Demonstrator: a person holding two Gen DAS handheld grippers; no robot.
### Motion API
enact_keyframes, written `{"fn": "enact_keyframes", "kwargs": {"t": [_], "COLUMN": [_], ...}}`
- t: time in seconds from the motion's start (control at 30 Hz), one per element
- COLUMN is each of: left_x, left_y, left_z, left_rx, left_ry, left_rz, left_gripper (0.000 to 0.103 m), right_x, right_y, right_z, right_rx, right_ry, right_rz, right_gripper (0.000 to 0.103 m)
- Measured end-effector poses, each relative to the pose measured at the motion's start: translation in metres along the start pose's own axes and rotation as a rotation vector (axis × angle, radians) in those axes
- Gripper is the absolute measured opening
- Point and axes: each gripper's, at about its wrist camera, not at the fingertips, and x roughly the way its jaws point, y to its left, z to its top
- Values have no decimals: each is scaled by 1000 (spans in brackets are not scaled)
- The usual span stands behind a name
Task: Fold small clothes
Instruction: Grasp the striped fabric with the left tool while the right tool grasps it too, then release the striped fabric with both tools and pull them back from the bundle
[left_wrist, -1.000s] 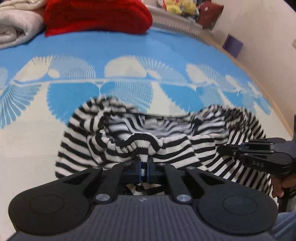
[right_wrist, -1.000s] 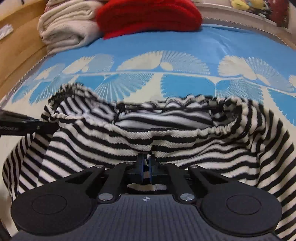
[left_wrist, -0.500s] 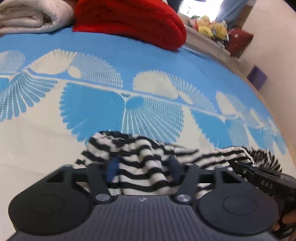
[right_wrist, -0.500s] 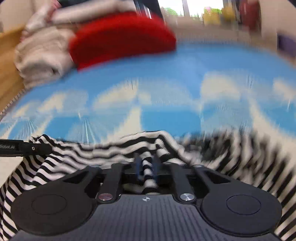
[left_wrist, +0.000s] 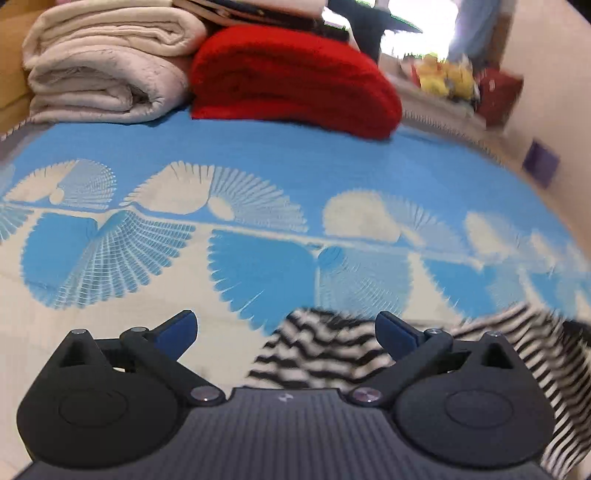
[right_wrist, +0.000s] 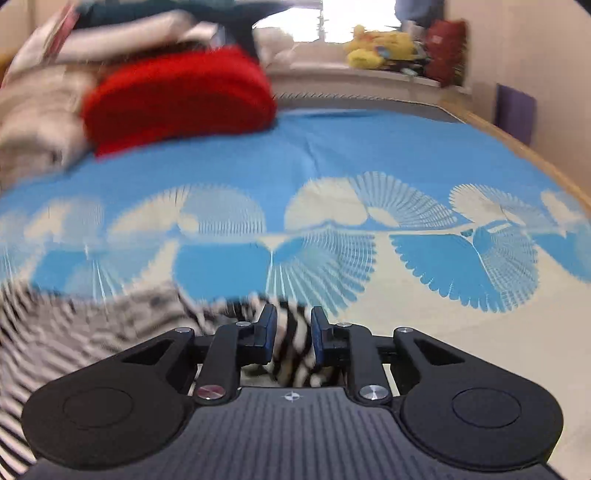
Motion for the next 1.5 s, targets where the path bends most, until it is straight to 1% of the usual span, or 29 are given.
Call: {"fn": "enact_keyframes", "kwargs": {"t": [0.03, 0.07, 0.1, 0.17, 0.23, 0.27, 0.3, 0.37, 0.4, 0.47, 0.5, 0.53, 0.57, 0.6, 0.67, 0.73, 0.83, 0.87, 0.93, 0.97, 1.03, 1.1, 1.13, 1.17, 1.23, 1.3, 1.4, 1.43, 1.5], "left_x": [4, 8, 12, 20, 26, 29, 32, 35, 36, 39, 41, 43, 46, 48, 51, 51, 50, 49, 46, 43, 36, 29, 27, 26, 27, 29, 28, 28, 35], "left_y": [-3, -4, -7, -15, -22, -24, -25, -26, -25, -20, -18, -15, -11, -8, -2, -2, -4, -4, -3, -1, 5, 13, 17, 20, 23, 23, 18, 15, 7], "left_z": [-1, -6, -8, -18, -25, -27, -30, -32, -32, -29, -28, -27, -27, -27, -27, -27, -26, -25, -23, -21, -16, -12, -11, -10, -11, -16, -27, -32, -40], "left_rx": [37, 64, 83, 128, 164, 174, 182, 189, 185, 168, 157, 145, 129, 115, 88, 83, 102, 105, 100, 92, 65, 28, 15, 9, 24, 75, 146, 176, 260], "left_ry": [31, 53, 64, 77, 92, 97, 100, 103, 104, 109, 111, 115, 124, 134, 150, 149, 134, 131, 128, 121, 106, 86, 84, 91, 119, 161, 204, 210, 232], "left_rz": [0, -2, 4, 18, 19, 24, 27, 29, 30, 37, 48, 62, 72, 75, 74, 76, 93, 97, 97, 90, 81, 76, 67, 61, 60, 64, 12, 13, 82], "left_gripper": [103, 103, 103, 103, 103, 103, 103, 103, 103, 103, 103, 103, 103, 103, 103, 103, 103, 103, 103, 103, 103, 103, 103, 103, 103, 103, 103, 103, 103], "right_x": [1, 4, 7, 17, 30, 36, 41, 42, 32, 9, 2, -3, -2, 5, 30, 56, 81, 83, 75, 68, 46, 21, 8, -1, -12, -15, -14, -12, -8], "right_y": [5, 11, 18, 25, 28, 28, 27, 21, 14, -16, -32, -48, -59, -67, -79, -81, -65, -59, -55, -59, -64, -69, -71, -74, -76, -76, -76, -76, -74], "right_z": [-4, -8, -13, -18, -25, -26, -26, -16, -7, 16, 22, 25, 26, 24, 15, 4, -4, -3, 1, 6, 14, 16, 15, 14, 11, 6, 2, 2, 0], "right_rx": [-48, -111, -167, -247, -270, -255, -233, -155, -80, 166, 272, 354, 391, 408, 444, 443, 356, 321, 286, 295, 319, 318, 308, 297, 264, 227, 190, 182, 175], "right_ry": [2, 11, 15, 32, 34, 34, 39, 22, -8, -62, -94, -134, -152, -146, -78, 3, 68, 78, 66, 48, -4, -62, -91, -111, -125, -113, -79, -62, -23], "right_rz": [-6, -9, -15, -24, -55, -62, -52, -49, -3, 175, 243, 268, 236, 182, 108, 35, -17, -39, -81, -85, -82, -82, -87, -92, -106, -106, -81, -59, 50], "right_gripper": [37, 49, 51, 51, 49, 38, 3, 5, 4, 5, 5, 5, 5, 4, 2, 2, 2, 3, 3, 4, 15, 43, 48, 51, 51, 51, 51, 51, 51]}}
